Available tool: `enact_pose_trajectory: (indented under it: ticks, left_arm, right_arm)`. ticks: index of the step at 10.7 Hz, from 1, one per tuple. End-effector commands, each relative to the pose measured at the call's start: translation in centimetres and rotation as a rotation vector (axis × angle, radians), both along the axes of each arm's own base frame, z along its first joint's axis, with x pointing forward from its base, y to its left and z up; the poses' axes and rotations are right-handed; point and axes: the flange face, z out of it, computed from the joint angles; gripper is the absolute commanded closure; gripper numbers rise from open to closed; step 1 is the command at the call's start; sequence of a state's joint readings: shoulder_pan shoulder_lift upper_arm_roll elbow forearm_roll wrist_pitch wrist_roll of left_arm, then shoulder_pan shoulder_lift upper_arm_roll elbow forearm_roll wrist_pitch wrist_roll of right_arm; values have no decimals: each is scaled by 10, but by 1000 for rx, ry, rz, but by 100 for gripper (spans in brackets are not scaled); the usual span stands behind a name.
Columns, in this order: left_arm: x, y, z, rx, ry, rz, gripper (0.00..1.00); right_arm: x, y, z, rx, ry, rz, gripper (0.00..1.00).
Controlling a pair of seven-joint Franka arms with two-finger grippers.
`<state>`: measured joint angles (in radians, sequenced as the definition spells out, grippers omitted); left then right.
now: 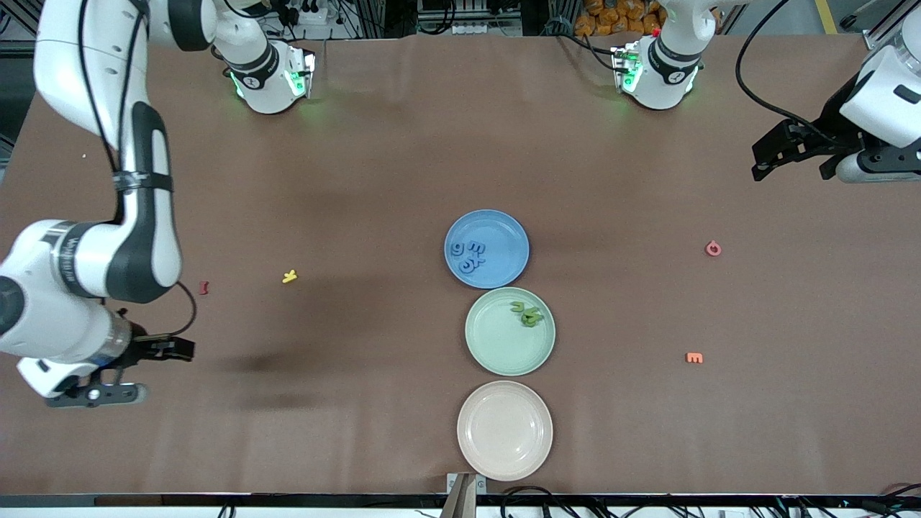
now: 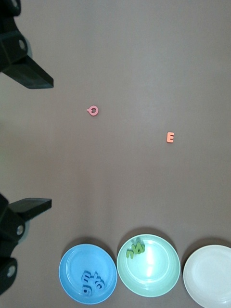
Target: Sort letters by color into matching plates
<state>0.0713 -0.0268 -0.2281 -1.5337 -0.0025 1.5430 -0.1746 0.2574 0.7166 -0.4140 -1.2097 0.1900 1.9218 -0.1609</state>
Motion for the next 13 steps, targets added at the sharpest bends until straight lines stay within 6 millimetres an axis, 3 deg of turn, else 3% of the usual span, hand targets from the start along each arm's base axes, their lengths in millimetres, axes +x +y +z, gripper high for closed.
enact_pose_trajectory:
  ticks: [1,4,6,10,13]
  left_arm:
    - [-1,5,8,38,-24,-41,0]
    - [-1,5,8,37,-26,-41,0]
    - [-1,5,10,38,-30,-43,0]
    - [-1,5,12,39,-33,-44,0]
    - [-1,6,13,39,-35,-41,0]
  right_arm:
    - [-14,-55,37,19,-13,-26,0]
    - [-43,-84,104,-1,2,-67,0]
    - [-71,-90,157,34,15,-87,0]
    - [-143,-74,267,121,9,-173,0]
    - [-190,-40,325,145,-3,-205,0]
